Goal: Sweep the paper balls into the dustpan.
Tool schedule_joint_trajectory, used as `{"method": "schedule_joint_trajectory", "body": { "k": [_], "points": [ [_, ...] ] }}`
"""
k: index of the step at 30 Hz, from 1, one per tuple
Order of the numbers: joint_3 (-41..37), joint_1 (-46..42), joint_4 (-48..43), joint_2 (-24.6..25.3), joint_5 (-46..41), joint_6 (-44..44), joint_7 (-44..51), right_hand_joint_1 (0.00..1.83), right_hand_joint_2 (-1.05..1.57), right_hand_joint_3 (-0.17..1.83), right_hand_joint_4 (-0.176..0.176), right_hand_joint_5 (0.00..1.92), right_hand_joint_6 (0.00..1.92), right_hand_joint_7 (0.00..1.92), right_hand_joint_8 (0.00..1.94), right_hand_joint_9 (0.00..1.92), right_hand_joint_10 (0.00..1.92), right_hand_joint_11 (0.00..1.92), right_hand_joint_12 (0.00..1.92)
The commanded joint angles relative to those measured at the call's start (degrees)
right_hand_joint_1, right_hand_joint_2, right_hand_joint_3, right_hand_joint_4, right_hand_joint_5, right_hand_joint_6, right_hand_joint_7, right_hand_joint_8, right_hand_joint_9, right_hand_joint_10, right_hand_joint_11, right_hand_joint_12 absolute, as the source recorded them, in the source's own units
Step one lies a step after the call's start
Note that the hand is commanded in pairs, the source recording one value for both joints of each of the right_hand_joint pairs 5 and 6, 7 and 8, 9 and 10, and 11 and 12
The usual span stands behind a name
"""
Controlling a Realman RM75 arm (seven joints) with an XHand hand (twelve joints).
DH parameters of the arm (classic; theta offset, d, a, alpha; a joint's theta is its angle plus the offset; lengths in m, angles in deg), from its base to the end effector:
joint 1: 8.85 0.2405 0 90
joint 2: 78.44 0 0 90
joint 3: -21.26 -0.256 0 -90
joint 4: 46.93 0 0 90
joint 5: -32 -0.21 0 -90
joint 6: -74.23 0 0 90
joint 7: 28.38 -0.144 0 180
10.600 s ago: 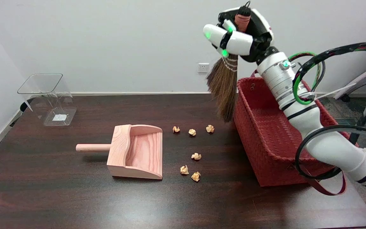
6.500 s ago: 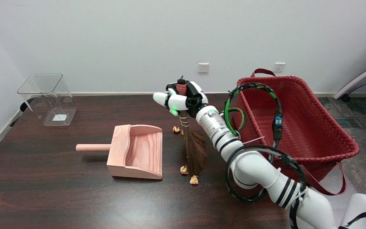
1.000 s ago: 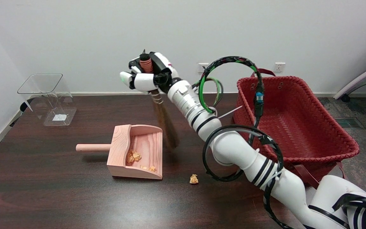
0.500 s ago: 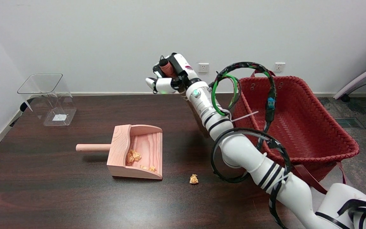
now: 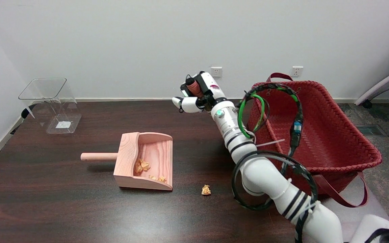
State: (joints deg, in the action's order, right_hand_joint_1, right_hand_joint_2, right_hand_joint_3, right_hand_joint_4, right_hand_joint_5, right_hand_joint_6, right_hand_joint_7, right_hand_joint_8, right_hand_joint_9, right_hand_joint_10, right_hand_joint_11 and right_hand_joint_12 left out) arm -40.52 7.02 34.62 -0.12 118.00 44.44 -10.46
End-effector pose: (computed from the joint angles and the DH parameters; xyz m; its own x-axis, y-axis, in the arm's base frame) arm -0.2215 -0.4009 0.2118 0.4879 0.1180 0.8649 -0.8641 -0.0752 0.4977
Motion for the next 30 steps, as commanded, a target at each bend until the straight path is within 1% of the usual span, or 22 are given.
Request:
{"method": "schedule_joint_trajectory", "body": {
  "k": [1, 3, 5, 7, 12, 15, 19, 26, 30],
  "points": [
    [2.3, -16.0, 22.4, 0.5, -7.7, -13.3, 19.6, 1.33, 1.16, 0.5, 0.0, 1.92, 1.92, 1.92, 1.92, 1.92, 1.92, 1.92, 1.92],
    [3.0, -19.3, 26.3, 0.0, -6.5, -15.1, 22.2, 1.36, 1.05, 0.57, 0.0, 1.92, 1.92, 1.92, 1.92, 1.92, 1.92, 1.92, 1.92],
    [2.4, -22.4, 26.8, -0.3, -4.9, -16.1, 20.3, 1.37, 1.02, 0.59, 0.0, 1.92, 1.92, 1.92, 1.92, 1.92, 1.92, 1.92, 1.92],
    [2.4, -24.6, 26.8, -0.4, -5.1, -18.0, 18.6, 1.37, 1.01, 0.59, 0.0, 1.92, 1.92, 1.92, 1.92, 1.92, 1.92, 1.92, 1.92],
    [4.7, -29.6, 27.1, 0.4, -2.9, -21.9, 15.8, 1.38, 0.98, 0.61, 0.0, 1.92, 1.92, 1.92, 1.92, 1.92, 1.92, 1.92, 1.92],
    [7.9, -30.0, 27.1, 0.5, -1.5, -23.0, 14.4, 1.39, 0.94, 0.65, 0.0, 1.92, 1.92, 1.92, 1.92, 1.92, 1.92, 1.92, 1.92],
    [11.6, -28.8, 27.2, 0.3, -2.0, -22.4, 14.4, 1.39, 0.92, 0.7, 0.0, 1.92, 1.92, 1.92, 1.92, 1.92, 1.92, 1.92, 1.92],
    [13.3, -29.2, 26.6, 4.0, 1.4, -20.8, 13.5, 1.39, 0.91, 0.71, 0.0, 1.92, 1.92, 1.92, 1.92, 1.92, 1.92, 1.92, 1.92],
    [14.5, -27.9, 26.2, 6.6, 1.4, -20.2, 13.5, 1.39, 0.9, 0.72, 0.0, 1.92, 1.92, 1.92, 1.92, 1.92, 1.92, 1.92, 1.92]
  ]
}}
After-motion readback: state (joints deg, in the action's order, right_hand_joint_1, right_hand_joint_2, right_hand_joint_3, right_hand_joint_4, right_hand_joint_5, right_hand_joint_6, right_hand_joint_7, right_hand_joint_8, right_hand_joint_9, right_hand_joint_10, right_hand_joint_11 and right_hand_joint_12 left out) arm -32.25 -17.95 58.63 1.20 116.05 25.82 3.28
